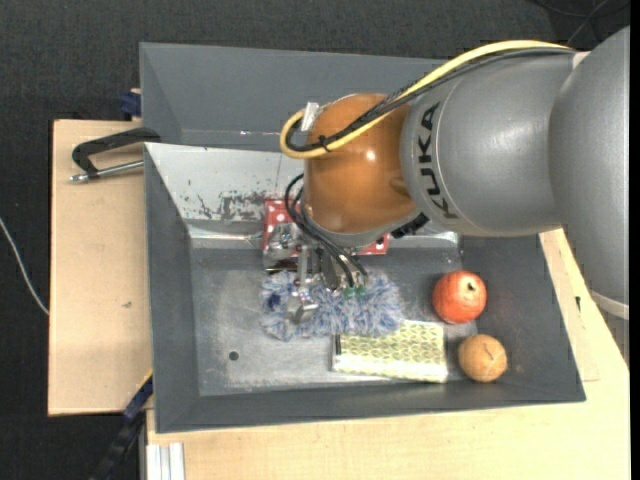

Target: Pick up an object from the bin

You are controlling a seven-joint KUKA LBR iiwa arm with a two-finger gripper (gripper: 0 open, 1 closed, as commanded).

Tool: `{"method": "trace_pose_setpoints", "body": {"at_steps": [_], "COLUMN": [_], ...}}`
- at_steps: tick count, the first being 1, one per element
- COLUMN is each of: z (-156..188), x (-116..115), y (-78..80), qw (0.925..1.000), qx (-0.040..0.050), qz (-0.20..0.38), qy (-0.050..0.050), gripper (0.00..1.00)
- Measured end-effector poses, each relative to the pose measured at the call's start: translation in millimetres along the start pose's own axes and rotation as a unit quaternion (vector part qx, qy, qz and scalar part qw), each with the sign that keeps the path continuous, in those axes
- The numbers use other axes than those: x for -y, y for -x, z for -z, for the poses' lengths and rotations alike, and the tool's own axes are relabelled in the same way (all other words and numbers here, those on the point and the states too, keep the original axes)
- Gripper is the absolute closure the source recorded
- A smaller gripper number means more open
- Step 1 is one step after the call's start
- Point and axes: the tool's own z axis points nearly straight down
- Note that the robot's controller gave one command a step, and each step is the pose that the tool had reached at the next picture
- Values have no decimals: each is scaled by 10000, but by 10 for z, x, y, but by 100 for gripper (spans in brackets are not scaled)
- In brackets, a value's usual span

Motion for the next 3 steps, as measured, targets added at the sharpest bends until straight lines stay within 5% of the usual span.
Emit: {"method": "trace_pose_setpoints", "body": {"at_steps": [1, 2, 3], "z": [-315, -657, -657], "x": [278, 557, 556], "y": [121, 112, 112], "qw": [9983, 9937, 9936], "qx": [4, 43, 43], "qz": [576, 1124, 1125], "qy": [-37, -6, -6], "gripper": [0, 100, 100]}}
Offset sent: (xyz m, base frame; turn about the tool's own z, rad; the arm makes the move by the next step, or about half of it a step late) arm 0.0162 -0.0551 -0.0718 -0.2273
